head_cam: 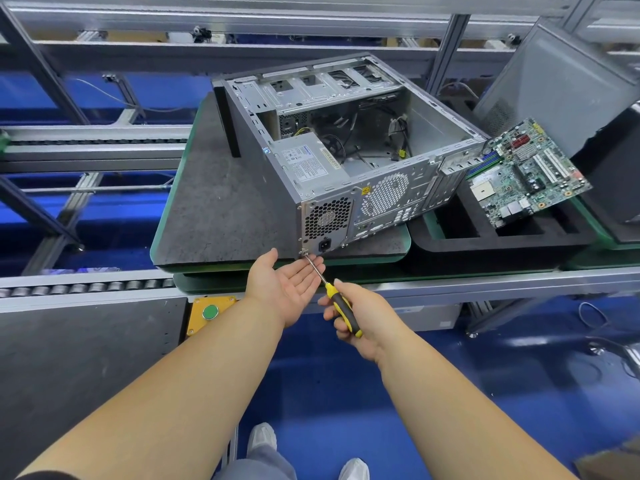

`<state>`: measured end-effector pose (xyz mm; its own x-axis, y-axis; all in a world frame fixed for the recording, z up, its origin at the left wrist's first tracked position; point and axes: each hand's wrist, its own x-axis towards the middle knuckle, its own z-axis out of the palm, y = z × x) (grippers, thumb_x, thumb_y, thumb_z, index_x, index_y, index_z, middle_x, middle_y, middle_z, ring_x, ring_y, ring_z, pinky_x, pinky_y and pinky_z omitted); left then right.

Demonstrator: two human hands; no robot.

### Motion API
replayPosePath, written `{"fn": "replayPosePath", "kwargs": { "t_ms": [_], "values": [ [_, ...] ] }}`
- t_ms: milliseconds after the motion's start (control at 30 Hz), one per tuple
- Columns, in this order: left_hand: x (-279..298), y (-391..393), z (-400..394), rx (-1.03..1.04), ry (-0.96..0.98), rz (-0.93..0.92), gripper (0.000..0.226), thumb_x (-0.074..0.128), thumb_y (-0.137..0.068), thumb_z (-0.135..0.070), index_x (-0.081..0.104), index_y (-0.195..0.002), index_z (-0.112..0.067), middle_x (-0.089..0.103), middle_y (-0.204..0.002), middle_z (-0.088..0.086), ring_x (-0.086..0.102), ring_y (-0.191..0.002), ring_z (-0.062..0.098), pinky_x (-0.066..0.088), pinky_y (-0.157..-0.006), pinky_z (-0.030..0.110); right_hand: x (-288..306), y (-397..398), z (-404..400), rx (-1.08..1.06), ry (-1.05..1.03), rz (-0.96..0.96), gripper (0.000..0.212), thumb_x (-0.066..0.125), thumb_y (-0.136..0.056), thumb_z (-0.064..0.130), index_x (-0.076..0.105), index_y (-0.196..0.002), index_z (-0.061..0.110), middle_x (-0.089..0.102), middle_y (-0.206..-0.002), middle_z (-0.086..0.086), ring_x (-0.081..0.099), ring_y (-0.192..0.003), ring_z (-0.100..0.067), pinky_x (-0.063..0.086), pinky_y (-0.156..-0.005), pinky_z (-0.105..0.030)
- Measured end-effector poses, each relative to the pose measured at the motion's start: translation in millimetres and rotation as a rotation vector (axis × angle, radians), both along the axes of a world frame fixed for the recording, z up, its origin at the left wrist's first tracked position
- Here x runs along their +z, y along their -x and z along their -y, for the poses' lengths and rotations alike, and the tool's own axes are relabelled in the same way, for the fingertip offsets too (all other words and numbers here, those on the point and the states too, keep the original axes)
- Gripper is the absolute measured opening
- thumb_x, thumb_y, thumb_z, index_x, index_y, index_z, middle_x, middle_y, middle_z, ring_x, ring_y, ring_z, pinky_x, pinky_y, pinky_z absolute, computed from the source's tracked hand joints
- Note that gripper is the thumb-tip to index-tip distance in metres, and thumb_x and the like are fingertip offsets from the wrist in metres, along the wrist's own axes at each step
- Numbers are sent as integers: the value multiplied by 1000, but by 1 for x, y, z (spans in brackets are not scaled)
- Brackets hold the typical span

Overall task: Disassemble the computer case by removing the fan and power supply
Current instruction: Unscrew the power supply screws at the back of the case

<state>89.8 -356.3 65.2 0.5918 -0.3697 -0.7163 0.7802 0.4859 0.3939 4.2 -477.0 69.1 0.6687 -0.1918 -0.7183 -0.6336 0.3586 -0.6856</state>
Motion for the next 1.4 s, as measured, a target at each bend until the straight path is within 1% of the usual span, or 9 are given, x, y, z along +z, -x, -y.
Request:
{"fn": "replayPosePath", "kwargs": {
  "t_ms": [100,367,467,600,733,967,1133,1267,1400],
  "values": [
    [1,0,0,5,-2,-2,64,36,-100,-50,63,-116,5,71,-108,20,67,-106,31,52,-88,36,-1,-1,0,19,50,-20,39,47,-102,35,71,-85,9,60,-61,-1,43,-49,-11,37,-49,-22],
    [1,-1,0,1,2,0,65,35,-100,-51,63,-116,6,71,-109,20,66,-107,30,50,-96,37,-9,0,3,55,192,38,16,66,-92,35,65,-94,19,57,-63,4,49,-46,-7,42,-44,-21],
    [0,0,0,0,-3,0,65,35,-100,-51,64,-116,5,72,-108,20,67,-107,30,51,-95,36,-7,0,1,13,133,9,21,67,-91,38,67,-90,16,57,-60,3,45,-43,-7,40,-43,-20],
    [-1,0,1,11,-10,-4,64,37,-99,-50,64,-115,5,72,-107,20,67,-105,31,52,-90,36,-3,0,1,-25,20,-37,39,51,-100,37,73,-88,8,63,-64,-2,46,-44,-9,39,-44,-20],
    [0,1,1,13,-9,-4,63,36,-100,-50,64,-115,5,72,-108,20,67,-105,30,53,-87,36,1,-2,1,10,93,-52,37,48,-103,33,72,-90,9,65,-66,0,45,-47,-9,38,-44,-20],
    [1,1,1,13,-2,-4,63,36,-100,-49,64,-116,5,72,-109,20,67,-106,30,53,-90,36,-4,-2,3,55,212,16,23,58,-98,34,68,-96,14,65,-74,-1,53,-49,-10,44,-47,-22],
    [-1,1,2,15,-2,-1,62,36,-100,-49,64,-117,4,72,-109,19,67,-106,30,52,-94,36,-9,0,2,26,214,87,18,70,-90,32,63,-95,16,59,-70,0,47,-46,-7,41,-44,-20],
    [-1,0,1,17,0,-4,61,37,-100,-47,64,-117,4,72,-109,20,67,-106,30,53,-90,36,-2,-3,-2,-23,85,-34,32,60,-95,41,70,-90,11,61,-68,-3,46,-47,-10,40,-45,-21],
    [-1,0,1,19,-4,-4,58,37,-100,-45,64,-117,4,72,-108,20,68,-106,30,53,-91,36,2,-2,-1,-17,64,-74,40,47,-102,34,72,-89,5,63,-69,-5,48,-52,-10,41,-50,-21]
  ]
}}
